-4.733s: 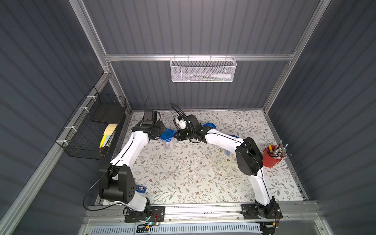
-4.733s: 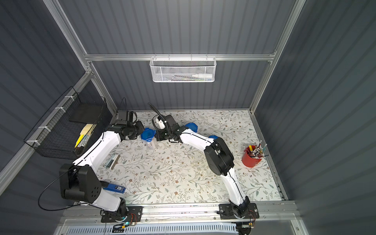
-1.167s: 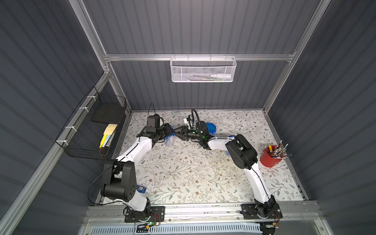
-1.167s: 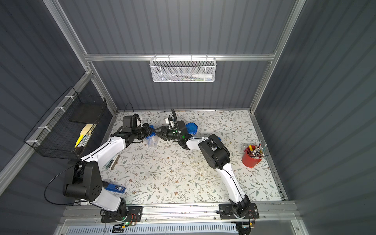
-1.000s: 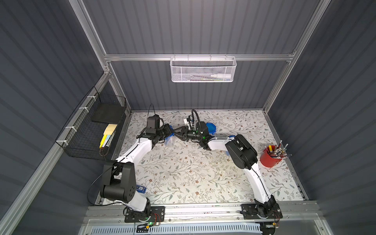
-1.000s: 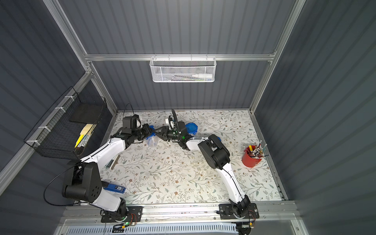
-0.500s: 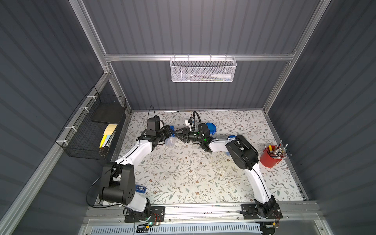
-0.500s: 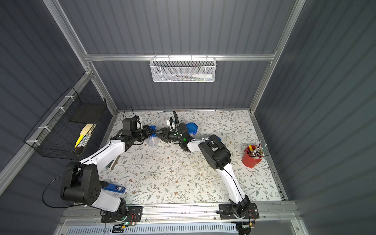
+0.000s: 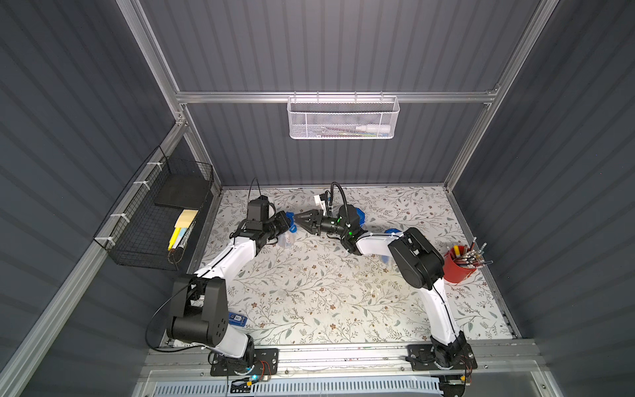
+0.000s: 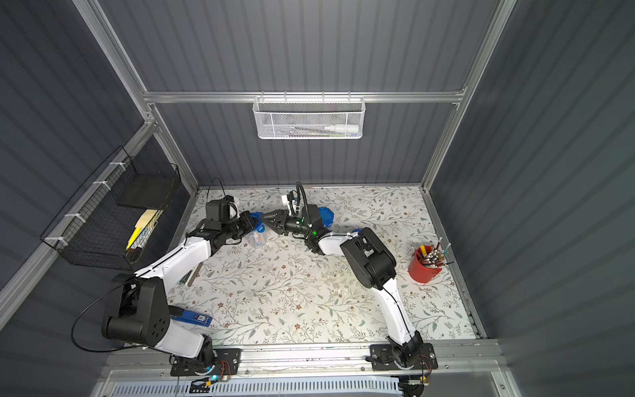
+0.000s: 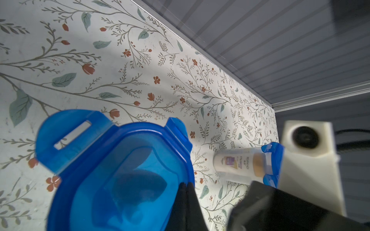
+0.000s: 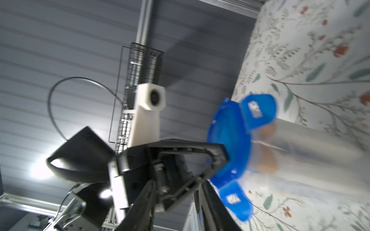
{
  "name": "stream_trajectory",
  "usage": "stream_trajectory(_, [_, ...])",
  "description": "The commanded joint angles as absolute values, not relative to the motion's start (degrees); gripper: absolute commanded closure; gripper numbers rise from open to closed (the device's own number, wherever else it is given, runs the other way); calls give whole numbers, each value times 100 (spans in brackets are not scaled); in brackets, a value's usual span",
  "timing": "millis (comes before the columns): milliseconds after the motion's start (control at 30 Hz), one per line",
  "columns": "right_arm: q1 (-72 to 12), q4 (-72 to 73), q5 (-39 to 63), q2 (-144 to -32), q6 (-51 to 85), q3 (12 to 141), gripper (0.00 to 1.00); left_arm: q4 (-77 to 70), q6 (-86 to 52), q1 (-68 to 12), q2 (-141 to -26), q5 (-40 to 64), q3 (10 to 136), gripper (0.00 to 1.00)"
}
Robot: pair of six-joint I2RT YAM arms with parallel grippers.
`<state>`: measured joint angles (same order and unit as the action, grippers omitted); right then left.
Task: Take out toiletry kits
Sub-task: Unfasten the latch on the container, then adjust the container at the center of the board.
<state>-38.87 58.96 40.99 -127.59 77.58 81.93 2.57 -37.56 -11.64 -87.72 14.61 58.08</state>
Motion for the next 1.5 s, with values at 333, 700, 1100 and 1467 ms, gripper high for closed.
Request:
stream_trajectory(333, [-3934,4053,3951,-11501,5863,7852,82,1890,-3817,-1162,-8979,1387,6071,100])
stream_trajectory(700, [-4540,690,2547,-10675,3099,8035,100,2179,-3768,-1160,-9049,1511,7605,100])
stream_trajectory(1100, [-4969,-188,2230,-11436,2751,8940,100,3214,-3489,-1082,-8896,-57,8733,100])
stream_trajectory(1467, [-4944,-832,1532,-12247,2584,9904,100,3305,-3463,-986,-8943,-325,8621,100])
